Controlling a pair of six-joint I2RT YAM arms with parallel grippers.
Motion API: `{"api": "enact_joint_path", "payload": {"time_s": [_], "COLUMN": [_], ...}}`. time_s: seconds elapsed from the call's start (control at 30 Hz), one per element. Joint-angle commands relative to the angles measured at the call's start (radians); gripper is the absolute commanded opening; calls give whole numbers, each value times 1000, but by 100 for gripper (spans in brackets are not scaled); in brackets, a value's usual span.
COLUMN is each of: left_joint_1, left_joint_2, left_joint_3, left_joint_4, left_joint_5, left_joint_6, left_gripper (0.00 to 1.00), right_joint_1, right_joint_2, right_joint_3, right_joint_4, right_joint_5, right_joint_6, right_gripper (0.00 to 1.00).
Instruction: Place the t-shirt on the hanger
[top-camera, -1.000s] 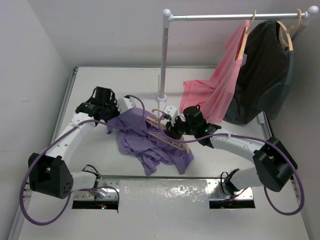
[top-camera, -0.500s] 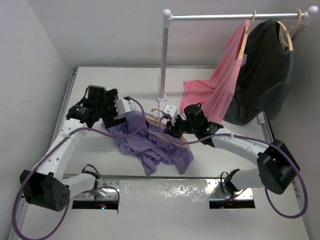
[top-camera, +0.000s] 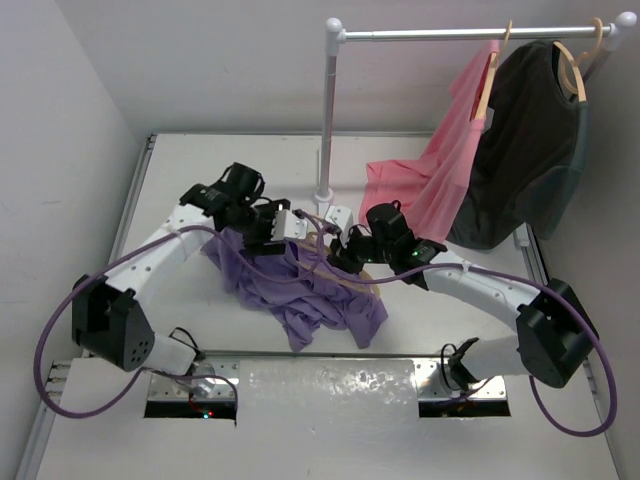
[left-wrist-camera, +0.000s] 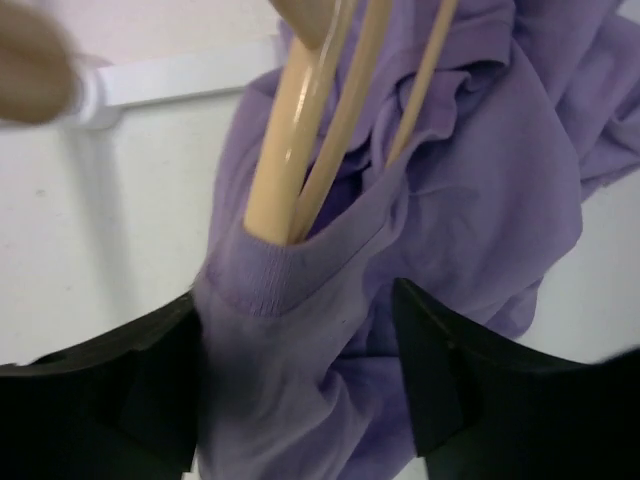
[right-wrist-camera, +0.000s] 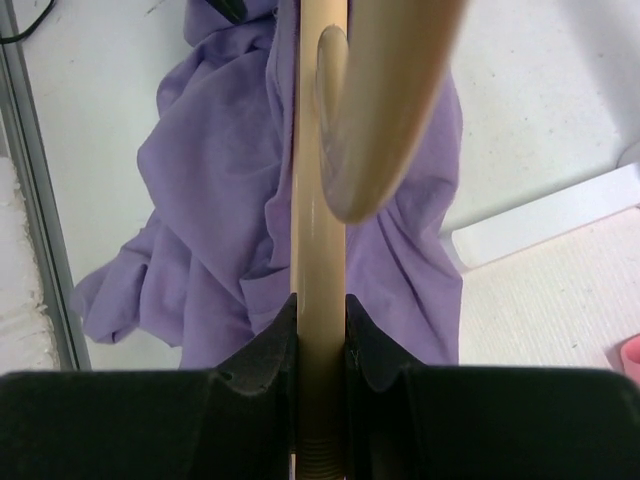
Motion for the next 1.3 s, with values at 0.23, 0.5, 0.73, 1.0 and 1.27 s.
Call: {"api": "enact_joint_path", "payload": {"time_s": [0.23, 0.5, 0.73, 1.0, 1.27], "left_joint_1": [-18, -18, -18, -9, -9], "left_joint_2": [62, 51, 48, -174, -392], "left_joint_3": [39, -40, -67, -215, -421], "left_joint_4": [-73, -50, 14, 272, 357], "left_joint_5": [113, 150, 168, -58, -155], "left_joint_6": [50, -8, -117, -147, 83], "left_gripper": [36, 19, 0, 0, 0], "right_joint_1": [3, 3, 3, 1, 0], "right_joint_2": [-64, -64, -48, -41, -59], "right_joint_3": [-4, -4, -25, -4, 90], "right_joint_4": [80, 114, 164, 107, 17], "right_joint_5": [-24, -29, -38, 26, -55], "right_joint_6": [9, -3, 24, 27, 76], "right_gripper": [0, 0, 0, 25, 92]}}
